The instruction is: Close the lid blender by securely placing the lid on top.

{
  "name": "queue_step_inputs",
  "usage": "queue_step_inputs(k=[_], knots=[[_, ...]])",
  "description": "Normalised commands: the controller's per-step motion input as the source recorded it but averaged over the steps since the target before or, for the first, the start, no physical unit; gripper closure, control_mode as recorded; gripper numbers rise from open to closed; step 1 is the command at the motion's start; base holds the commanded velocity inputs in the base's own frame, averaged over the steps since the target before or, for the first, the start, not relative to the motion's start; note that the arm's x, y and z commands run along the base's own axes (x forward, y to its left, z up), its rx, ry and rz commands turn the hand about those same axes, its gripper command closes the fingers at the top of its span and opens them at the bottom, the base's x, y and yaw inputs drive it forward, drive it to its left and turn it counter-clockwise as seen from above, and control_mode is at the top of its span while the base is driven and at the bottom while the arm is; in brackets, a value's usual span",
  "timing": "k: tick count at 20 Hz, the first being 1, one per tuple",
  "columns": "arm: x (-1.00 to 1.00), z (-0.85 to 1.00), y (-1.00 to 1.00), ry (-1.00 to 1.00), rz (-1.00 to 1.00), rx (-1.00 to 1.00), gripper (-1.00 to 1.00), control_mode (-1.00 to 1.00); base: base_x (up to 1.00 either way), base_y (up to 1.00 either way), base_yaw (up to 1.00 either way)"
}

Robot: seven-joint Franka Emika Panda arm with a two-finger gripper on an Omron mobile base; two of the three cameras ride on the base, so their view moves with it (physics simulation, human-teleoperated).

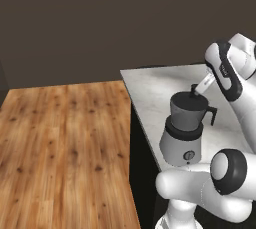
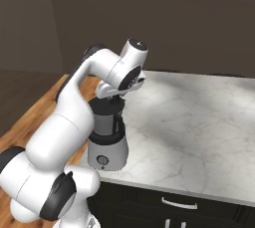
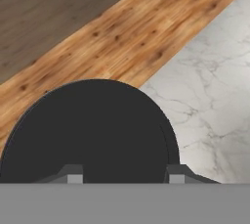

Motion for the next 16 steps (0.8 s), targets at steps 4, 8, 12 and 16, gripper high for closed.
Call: queue_step_inputs(k=[4,8,12,16], knots=[[0.05,0.0,0.07,0.0,0.04,0.0,1.0,-1.0,0.0,0.0,0.0],[0.05,0.0,0.02,0.0,0.04,0.0,1.0,-1.0,0.0,0.0,0.0],[0.01,0.0,0.04,0.0,0.03,0.0,1.0,-1.0,0.0,0.0,0.0],[0.0,0.0,0.0,0.01,0.03,0.0,1.0,-1.0,0.0,0.0,0.0]])
